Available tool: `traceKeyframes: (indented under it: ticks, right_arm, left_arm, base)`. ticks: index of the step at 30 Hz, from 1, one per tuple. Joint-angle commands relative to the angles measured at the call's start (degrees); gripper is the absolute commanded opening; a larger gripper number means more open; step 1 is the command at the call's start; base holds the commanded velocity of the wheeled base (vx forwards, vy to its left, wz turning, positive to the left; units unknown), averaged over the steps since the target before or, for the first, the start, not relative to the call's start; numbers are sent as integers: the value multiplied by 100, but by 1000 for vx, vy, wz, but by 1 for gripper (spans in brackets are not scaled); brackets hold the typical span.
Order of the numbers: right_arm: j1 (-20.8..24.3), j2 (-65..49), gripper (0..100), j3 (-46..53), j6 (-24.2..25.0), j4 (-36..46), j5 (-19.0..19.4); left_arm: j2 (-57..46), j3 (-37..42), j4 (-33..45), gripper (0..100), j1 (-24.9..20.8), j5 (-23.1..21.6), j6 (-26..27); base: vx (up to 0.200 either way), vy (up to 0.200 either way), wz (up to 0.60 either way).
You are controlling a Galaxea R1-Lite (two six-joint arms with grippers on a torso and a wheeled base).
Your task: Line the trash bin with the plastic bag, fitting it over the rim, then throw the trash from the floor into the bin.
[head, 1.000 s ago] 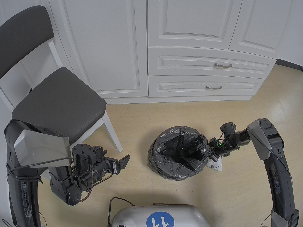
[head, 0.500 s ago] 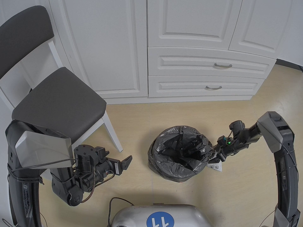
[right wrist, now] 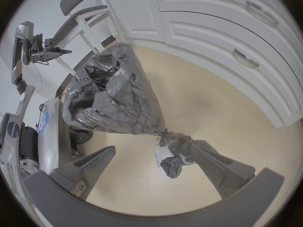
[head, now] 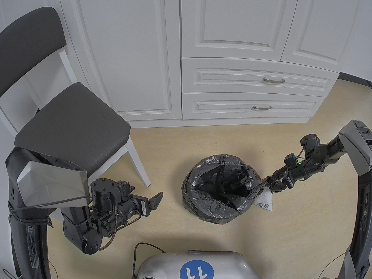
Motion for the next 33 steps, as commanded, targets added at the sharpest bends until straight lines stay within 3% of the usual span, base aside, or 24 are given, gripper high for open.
traceKeyframes:
  ticks: [1,9,19,25,33]
  right_arm:
    - [200,31,100,46,37,-187,9]
    - [411,1015,100,-420,556,-1348,-17]
    - [552,1894,100,-1378,670,-1348,36]
    - [657,1806,100,-1281,679,-1356,431]
    - [552,1147,100,-279,670,-1761,379]
  left_arm:
    - [-19,16,-4,100,-6,109,-15]
    - [-28,16,-4,100,3,188,-24]
    - [16,-2,-4,100,3,197,-32]
    - [25,-54,-4,100,12,188,-32]
    - [42,-494,111,100,-261,162,82]
  base:
    - [0,0,0]
    - [0,0,0]
    - [0,0,0]
    - [0,0,0]
    - [0,0,0]
